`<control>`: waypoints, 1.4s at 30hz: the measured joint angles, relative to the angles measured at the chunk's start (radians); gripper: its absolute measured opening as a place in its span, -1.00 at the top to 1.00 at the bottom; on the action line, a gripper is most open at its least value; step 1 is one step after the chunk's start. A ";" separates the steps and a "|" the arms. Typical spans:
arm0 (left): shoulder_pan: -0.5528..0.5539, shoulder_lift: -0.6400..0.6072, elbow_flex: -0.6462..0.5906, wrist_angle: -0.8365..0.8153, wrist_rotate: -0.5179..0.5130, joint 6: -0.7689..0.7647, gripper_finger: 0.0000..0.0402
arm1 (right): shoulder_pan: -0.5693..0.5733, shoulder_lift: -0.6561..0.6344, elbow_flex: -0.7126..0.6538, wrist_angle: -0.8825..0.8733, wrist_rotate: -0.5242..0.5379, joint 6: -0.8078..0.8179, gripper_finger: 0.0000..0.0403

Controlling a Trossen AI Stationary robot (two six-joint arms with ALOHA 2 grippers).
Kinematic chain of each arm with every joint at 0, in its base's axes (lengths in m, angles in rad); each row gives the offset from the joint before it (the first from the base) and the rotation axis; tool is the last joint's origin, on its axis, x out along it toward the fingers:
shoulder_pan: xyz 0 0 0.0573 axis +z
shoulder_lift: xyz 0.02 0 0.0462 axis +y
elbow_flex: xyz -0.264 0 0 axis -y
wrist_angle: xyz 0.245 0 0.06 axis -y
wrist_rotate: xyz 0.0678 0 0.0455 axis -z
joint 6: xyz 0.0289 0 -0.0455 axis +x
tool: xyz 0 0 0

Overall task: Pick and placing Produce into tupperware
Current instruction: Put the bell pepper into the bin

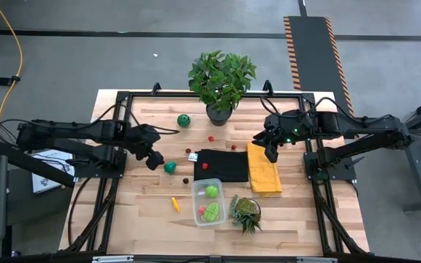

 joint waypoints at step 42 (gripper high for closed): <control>0.000 0.156 0.002 0.026 -0.084 0.111 -0.42 | 0.000 0.001 0.000 -0.016 -0.027 -0.042 0.59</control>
